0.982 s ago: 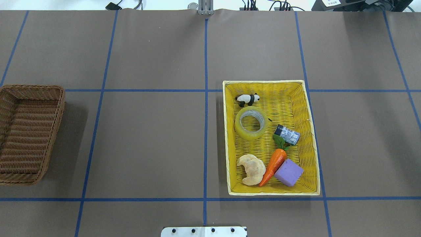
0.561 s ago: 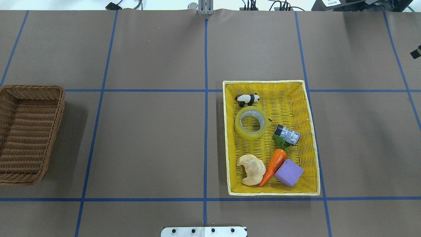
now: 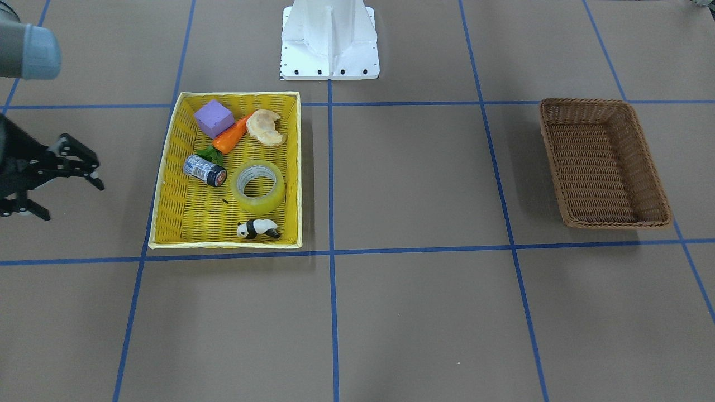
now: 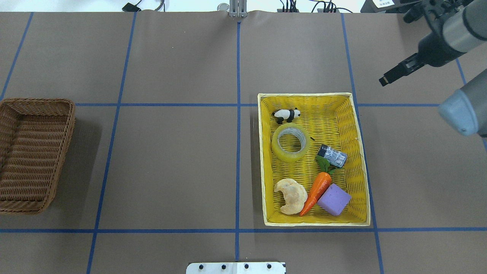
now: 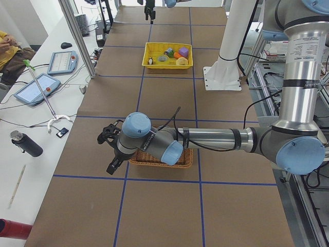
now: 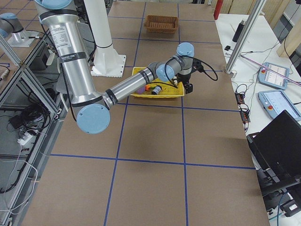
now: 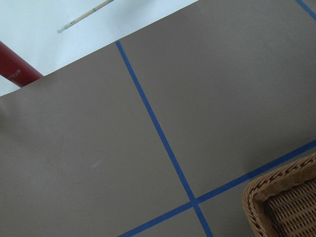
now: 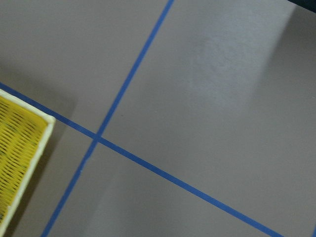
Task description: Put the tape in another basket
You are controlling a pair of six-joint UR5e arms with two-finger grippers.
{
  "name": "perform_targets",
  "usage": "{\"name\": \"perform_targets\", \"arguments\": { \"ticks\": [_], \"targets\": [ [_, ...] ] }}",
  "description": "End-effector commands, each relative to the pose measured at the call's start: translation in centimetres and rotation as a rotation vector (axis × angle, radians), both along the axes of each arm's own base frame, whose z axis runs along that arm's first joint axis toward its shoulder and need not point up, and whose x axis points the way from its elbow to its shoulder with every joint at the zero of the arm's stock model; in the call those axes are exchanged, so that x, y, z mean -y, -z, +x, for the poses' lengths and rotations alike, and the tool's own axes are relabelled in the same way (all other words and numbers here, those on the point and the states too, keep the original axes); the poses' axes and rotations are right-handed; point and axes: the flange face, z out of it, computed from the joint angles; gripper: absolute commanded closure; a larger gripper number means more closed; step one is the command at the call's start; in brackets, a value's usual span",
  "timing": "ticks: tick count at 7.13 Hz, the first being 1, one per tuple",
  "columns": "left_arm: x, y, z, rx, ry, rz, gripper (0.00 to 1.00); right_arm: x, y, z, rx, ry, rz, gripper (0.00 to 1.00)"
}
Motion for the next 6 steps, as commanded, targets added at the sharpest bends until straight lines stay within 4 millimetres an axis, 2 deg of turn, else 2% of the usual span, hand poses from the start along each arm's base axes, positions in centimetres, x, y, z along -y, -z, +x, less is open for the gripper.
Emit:
{"name": "perform_targets", "arguments": {
  "ticks": [1, 3, 4, 6],
  "targets": [
    [0.0, -0.8, 0.1, -0.001, -0.001, -0.016, 0.01, -3.8, 3.3, -12.0, -0.041, -0.065, 0.013, 0.01],
    [0.1, -1.1, 0.2, -0.001, -0.002, -0.022, 0.01, -5.3, 5.1, -19.4, -0.029, -0.080, -0.095, 0.01],
    [0.0, -1.8, 0.2, -0.002, -0.002, -0.035, 0.01, -6.9, 5.8, -22.1, -0.017, -0.096, -0.174, 0.01],
    [0.1, -2.4, 0.7, -0.003, -0.012, -0.048, 0.00, -7.7, 3.8, -24.0, -0.057, -0.081, -0.196, 0.04]
  ]
}}
